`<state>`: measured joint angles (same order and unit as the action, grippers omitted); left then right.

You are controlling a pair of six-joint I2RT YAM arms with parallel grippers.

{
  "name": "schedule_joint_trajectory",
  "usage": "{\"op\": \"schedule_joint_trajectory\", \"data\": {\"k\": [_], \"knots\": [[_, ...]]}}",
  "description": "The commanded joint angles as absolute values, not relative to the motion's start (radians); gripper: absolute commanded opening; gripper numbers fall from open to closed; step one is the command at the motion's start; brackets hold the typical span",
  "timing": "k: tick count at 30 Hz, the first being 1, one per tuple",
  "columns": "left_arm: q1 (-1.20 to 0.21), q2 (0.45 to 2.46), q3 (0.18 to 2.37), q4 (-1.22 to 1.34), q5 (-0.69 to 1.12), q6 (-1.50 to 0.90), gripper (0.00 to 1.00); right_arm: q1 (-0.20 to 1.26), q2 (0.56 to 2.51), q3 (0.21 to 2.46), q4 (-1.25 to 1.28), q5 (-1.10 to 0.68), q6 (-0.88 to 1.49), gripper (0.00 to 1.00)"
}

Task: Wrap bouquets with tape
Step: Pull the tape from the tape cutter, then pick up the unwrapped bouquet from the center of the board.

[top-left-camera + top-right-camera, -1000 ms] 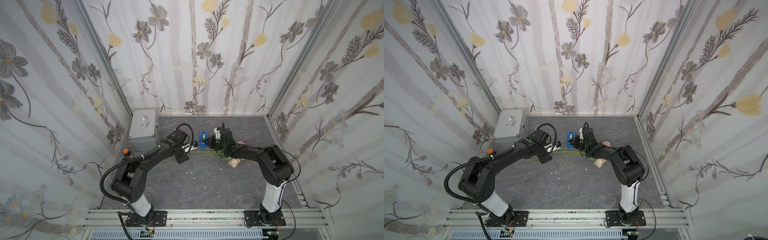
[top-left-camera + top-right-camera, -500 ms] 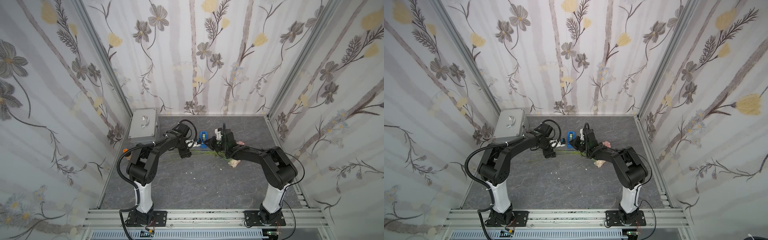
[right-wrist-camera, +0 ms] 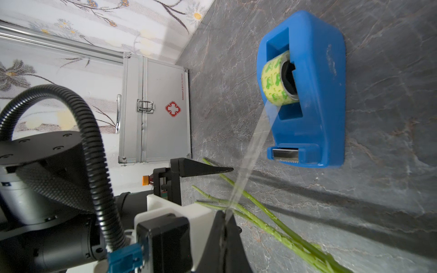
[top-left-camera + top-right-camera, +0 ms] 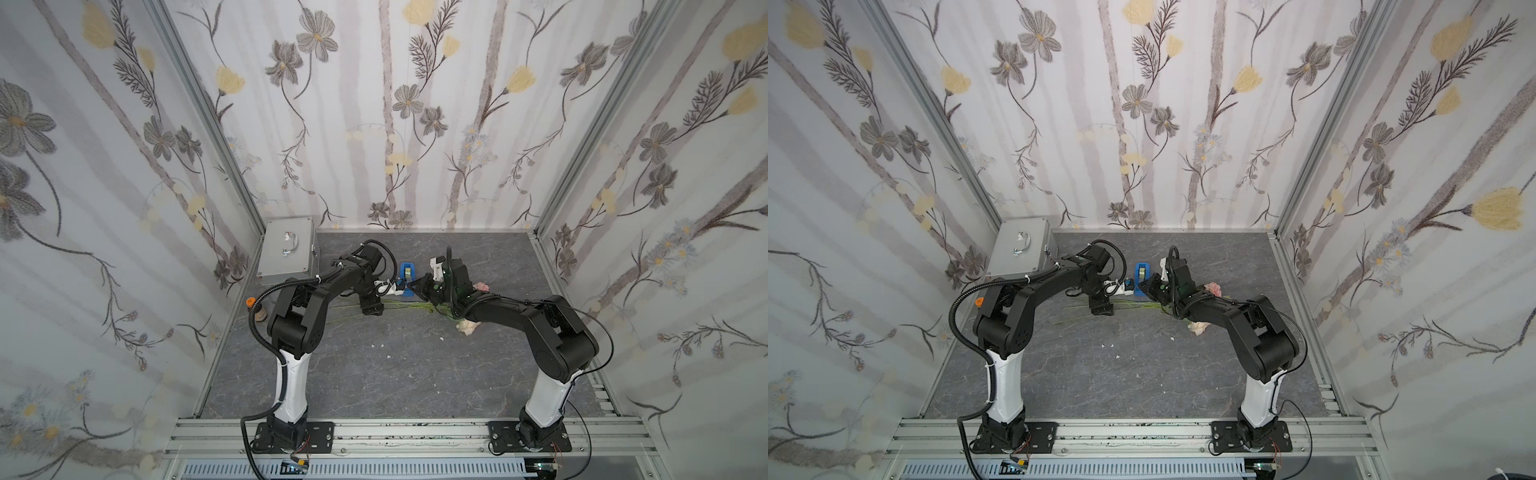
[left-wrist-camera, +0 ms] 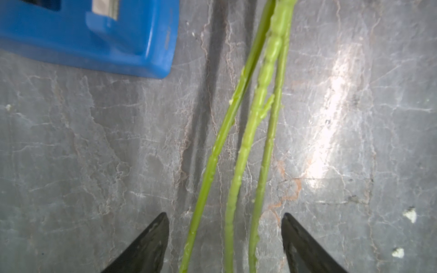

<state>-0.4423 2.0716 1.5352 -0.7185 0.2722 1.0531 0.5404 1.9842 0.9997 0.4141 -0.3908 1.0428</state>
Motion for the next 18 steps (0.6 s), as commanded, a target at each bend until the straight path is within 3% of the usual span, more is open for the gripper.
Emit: {"op": "schedule_joint_trajectory", "data": {"k": [1,11,18], "knots": [[-0.442,2.085,1.555,-0.765,0.276,1.094,0.73,0.544,1.973,0.994,0.438,-0.417,1.04,0.0],[-0.442,2.125,1.558,-0.79,0.278,1.106,0.64,0.546,1.968,0.989,0.429,-0.407,1.042,0.0],[-0.44,2.144,1.557,-0.774,0.261,1.106,0.48,0.545,1.967,0.986,0.427,-0.413,1.042,0.0]]}}
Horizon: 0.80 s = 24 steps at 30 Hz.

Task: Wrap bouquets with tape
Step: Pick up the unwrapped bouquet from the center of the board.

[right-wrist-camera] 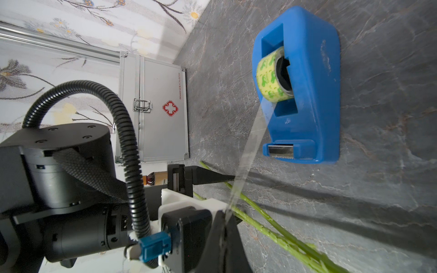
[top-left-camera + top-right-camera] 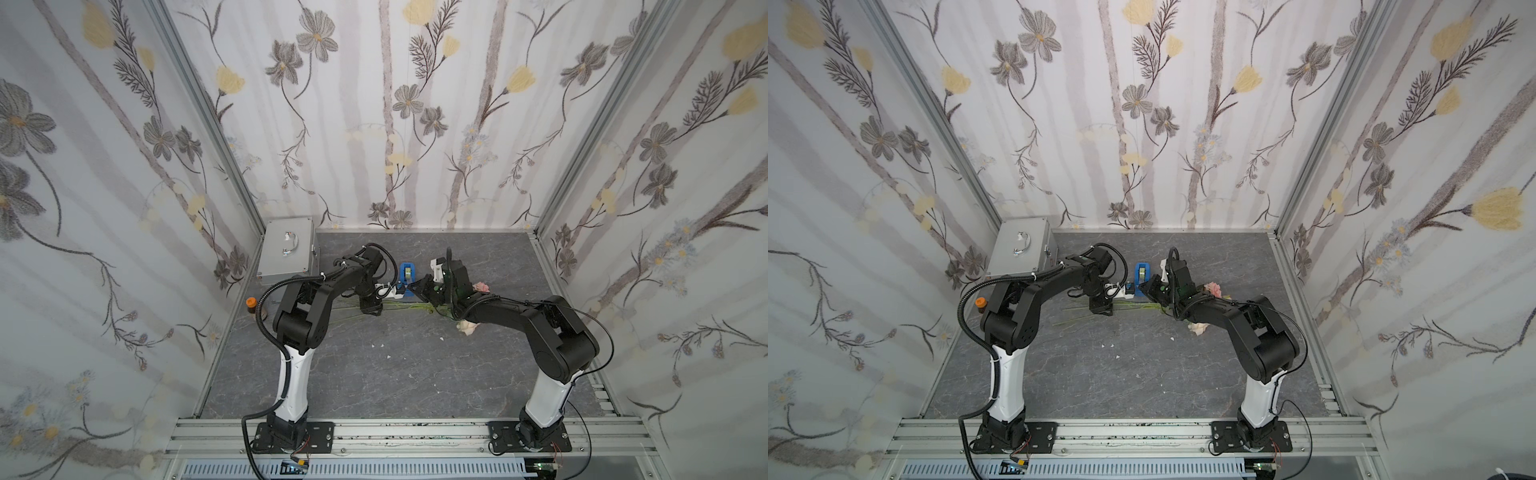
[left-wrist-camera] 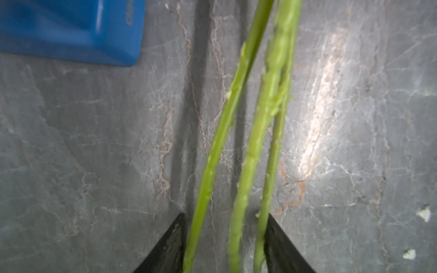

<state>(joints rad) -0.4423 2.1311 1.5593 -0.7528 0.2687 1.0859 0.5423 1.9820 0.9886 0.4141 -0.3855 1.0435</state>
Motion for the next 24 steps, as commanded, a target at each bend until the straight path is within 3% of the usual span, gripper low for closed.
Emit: {"op": "schedule_joint_trajectory", "data": {"k": [1,10,20,24], "knots": [[-0.44,2.146,1.558,-0.775,0.262,1.106,0.46,0.545,1.967,0.986,0.426,-0.413,1.04,0.0],[-0.439,2.174,1.567,-0.785,0.266,1.115,0.31,0.545,1.965,0.974,0.406,-0.416,1.028,0.0],[-0.441,2.172,1.576,-0.757,0.276,1.094,0.05,0.554,1.95,0.957,0.406,-0.412,1.022,0.0],[-0.442,2.168,1.588,-0.767,0.295,1.089,0.02,0.56,1.947,0.951,0.402,-0.412,1.019,0.0]]}}
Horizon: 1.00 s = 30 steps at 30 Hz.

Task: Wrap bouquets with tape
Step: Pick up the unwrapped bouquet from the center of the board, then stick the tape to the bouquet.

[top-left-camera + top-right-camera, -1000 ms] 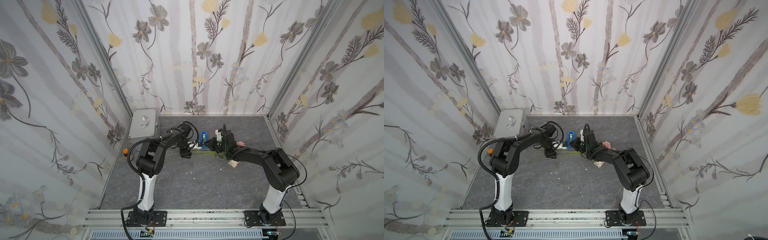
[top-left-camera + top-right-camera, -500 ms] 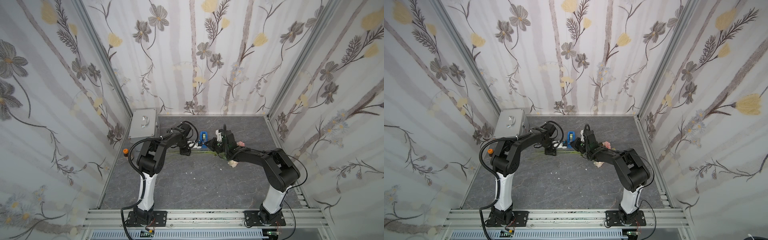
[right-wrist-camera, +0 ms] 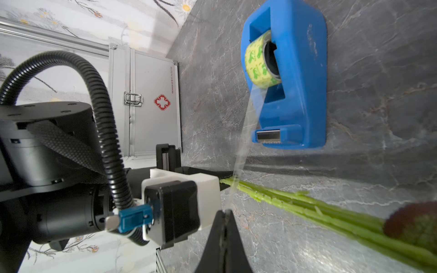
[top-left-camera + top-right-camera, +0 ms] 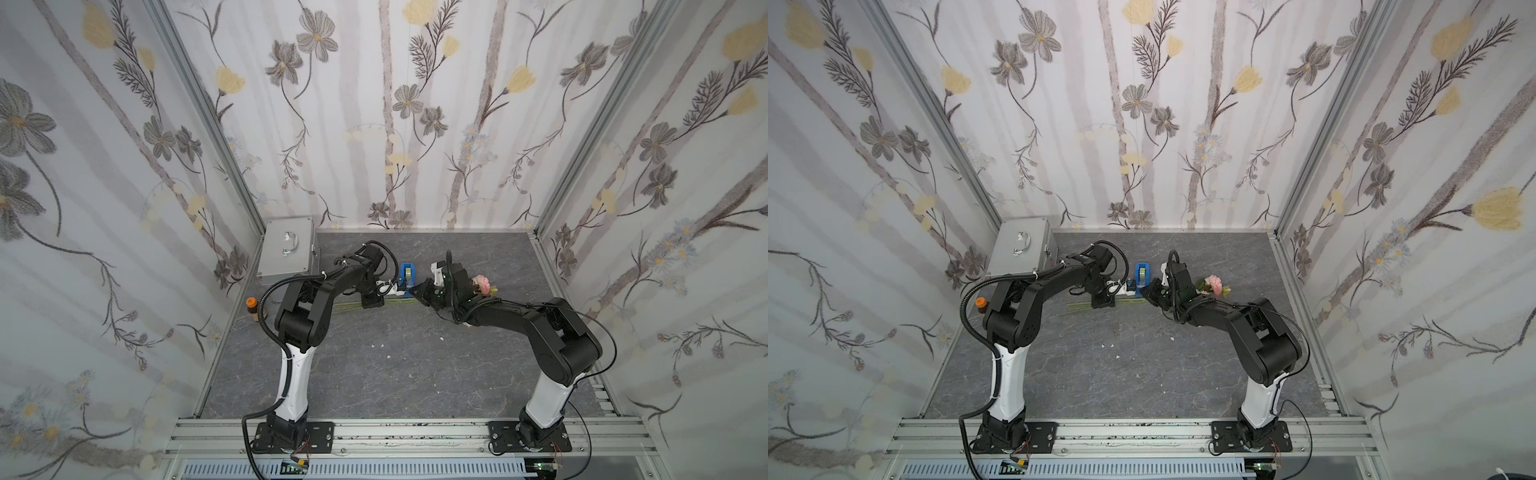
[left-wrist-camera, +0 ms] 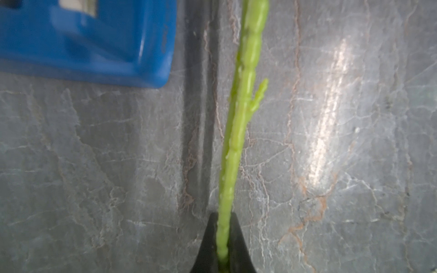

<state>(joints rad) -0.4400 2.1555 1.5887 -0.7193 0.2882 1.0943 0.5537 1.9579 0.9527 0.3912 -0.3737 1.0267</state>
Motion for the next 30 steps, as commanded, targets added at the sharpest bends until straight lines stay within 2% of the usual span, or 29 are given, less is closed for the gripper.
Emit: {"op": "schedule_joint_trajectory", "data": {"k": [1,30], "knots": [[-0.442,2.165,1.591,-0.774,0.308,1.087,0.02,0.563,1.945,0.95,0.401,-0.412,1.017,0.0],[-0.435,2.099,1.582,-0.691,0.37,1.03,0.0,0.641,1.908,0.824,0.446,-0.382,1.023,0.0]]}}
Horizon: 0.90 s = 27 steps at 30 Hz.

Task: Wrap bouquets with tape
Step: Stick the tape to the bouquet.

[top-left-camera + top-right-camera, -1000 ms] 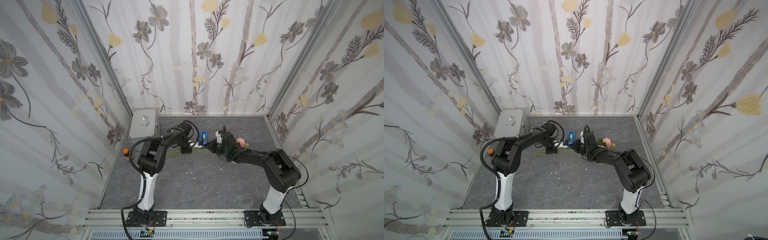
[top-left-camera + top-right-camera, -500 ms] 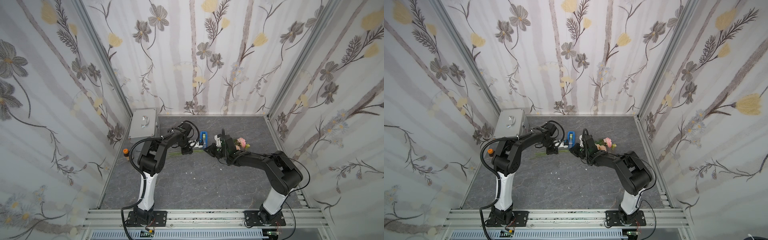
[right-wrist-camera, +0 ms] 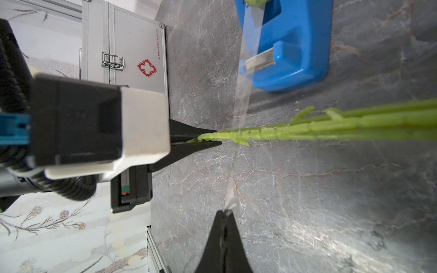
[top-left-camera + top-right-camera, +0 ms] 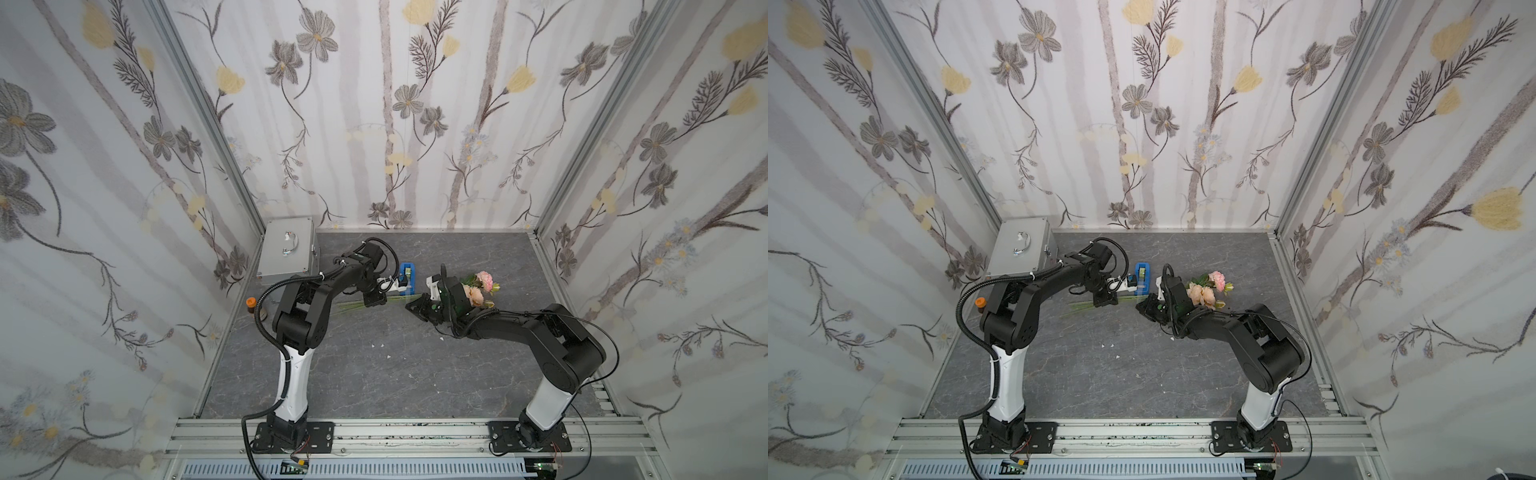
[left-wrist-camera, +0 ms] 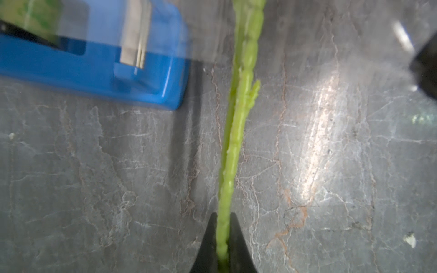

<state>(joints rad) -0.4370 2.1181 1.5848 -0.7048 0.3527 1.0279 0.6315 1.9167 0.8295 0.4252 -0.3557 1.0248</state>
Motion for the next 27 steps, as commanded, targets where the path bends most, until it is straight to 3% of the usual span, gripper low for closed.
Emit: {"op": "schedule_joint_trajectory", "data": {"k": [1,12,24,27], "knots": [[-0.433,2.097,1.583,-0.691,0.367,1.03,0.0,0.641,1.91,0.821,0.449,-0.38,1.024,0.0],[-0.434,2.073,1.585,-0.714,0.395,1.014,0.0,0.641,2.013,0.871,0.448,-0.293,0.994,0.0],[-0.438,2.055,1.582,-0.729,0.408,1.01,0.0,0.634,2.109,0.966,0.437,-0.087,0.985,0.0],[-0.44,2.054,1.584,-0.736,0.413,1.012,0.0,0.634,2.106,0.962,0.451,-0.058,0.984,0.07]]}}
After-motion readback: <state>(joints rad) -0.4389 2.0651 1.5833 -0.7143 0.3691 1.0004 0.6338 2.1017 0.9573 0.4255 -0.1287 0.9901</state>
